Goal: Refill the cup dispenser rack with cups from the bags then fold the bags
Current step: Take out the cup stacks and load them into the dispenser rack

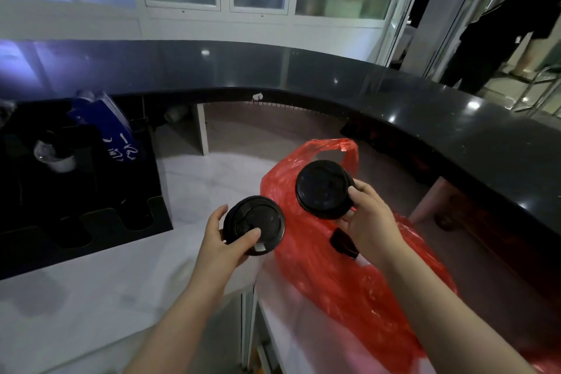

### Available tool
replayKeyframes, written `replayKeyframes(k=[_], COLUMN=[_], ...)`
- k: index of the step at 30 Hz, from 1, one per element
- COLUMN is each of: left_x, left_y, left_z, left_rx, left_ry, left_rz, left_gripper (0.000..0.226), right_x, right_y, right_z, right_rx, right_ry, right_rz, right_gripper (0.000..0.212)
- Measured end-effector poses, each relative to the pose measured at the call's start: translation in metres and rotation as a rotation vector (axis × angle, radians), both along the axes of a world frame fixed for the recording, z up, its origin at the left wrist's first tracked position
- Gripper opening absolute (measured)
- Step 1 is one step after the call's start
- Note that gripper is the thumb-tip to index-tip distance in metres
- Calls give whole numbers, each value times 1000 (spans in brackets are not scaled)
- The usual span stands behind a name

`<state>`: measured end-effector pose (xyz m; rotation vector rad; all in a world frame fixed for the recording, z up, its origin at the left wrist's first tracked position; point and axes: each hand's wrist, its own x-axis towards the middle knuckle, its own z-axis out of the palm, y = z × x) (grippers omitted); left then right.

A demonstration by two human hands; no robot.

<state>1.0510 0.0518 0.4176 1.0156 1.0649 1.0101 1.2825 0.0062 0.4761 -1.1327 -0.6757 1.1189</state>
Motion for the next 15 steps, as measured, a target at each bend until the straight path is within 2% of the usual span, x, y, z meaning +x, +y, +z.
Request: replayKeyframes(k=[3,4,8,11,15], left_x=[3,4,9,12,13], left_y=[-4,-6,-10,-15,-24], left_z=[4,5,9,12,17], left_rx=[23,33,104,152,179], left_ry=[8,12,76,117,129], left_rz=[-17,-20,-8,-15,-1], left_gripper=[63,62,64,66,65], right_x=[-11,-17,-37,-51,-63], right_y=[-4,-6,-7,-8,-7], right_z=[6,7,8,6,1], right_rx=[43,40,-16,-46,-34], right_ry=[175,190,241,265,92], right_rz=[137,160,155,159,92], right_gripper=[55,59,52,34,65])
